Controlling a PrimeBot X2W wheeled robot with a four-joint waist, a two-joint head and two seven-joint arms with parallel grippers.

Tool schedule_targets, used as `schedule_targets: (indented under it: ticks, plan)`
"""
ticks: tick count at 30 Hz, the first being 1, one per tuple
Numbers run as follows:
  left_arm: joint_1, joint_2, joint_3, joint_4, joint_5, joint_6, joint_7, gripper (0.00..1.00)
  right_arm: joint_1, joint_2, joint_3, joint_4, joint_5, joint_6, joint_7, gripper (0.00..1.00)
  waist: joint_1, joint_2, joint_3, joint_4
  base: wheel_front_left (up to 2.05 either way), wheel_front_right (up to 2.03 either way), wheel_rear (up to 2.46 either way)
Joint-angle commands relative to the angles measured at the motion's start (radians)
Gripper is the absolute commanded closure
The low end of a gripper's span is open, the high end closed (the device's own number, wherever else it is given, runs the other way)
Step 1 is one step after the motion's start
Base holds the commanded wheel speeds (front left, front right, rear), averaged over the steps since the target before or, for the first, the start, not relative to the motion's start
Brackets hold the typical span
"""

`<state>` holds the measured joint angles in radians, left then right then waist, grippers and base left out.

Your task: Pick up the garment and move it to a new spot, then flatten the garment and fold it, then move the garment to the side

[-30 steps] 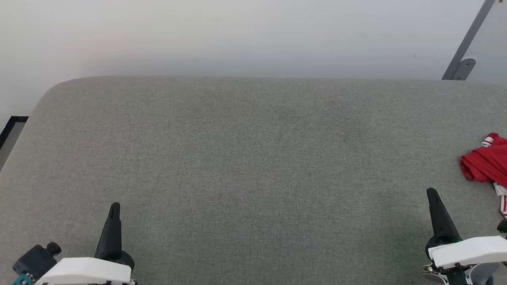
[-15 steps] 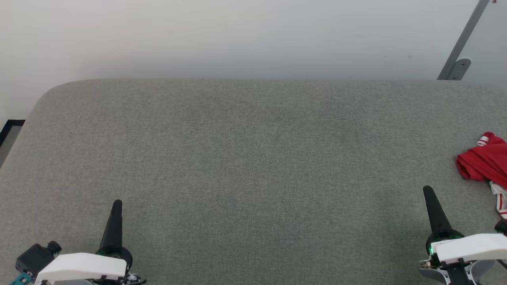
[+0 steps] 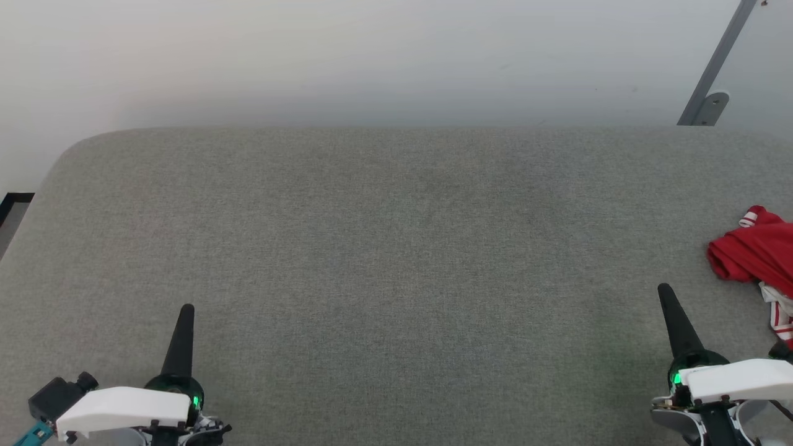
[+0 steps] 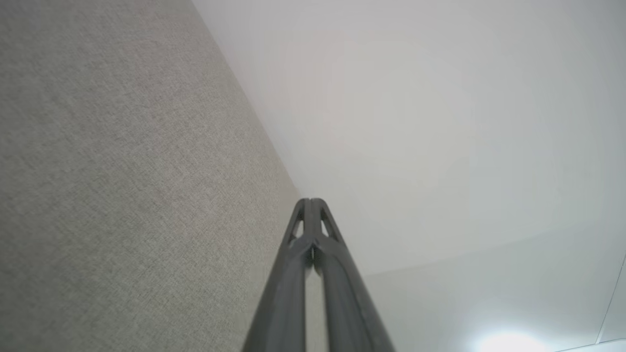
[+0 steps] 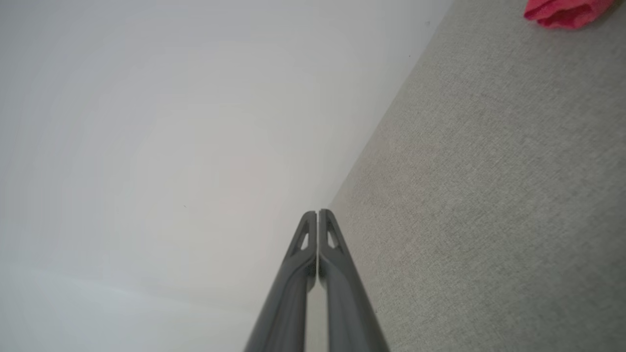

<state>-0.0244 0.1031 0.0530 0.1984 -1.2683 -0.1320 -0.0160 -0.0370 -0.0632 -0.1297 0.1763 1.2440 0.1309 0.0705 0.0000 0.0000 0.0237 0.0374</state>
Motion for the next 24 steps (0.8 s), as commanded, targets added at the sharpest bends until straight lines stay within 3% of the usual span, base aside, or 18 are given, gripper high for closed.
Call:
schedule_targets:
  ticks: [1, 24]
  plan:
    - [-0.025, 0.003, 0.006, -0.003, -0.031, 0.002, 0.007, 1.0, -0.022, 0.001, 0.002, 0.0, 0.024, 0.0, 0.006, 1.0, 0.0, 0.0, -0.001, -0.001, 0.0, 0.0, 0.0]
    - [-0.06, -0.018, 0.023, 0.024, -0.212, 0.002, 0.063, 1.0, -0.052, 0.009, 0.01, 0.037, 0.209, 0.0, 0.027, 1.0, 0.0, 0.0, -0.01, -0.018, 0.0, 0.0, 0.0]
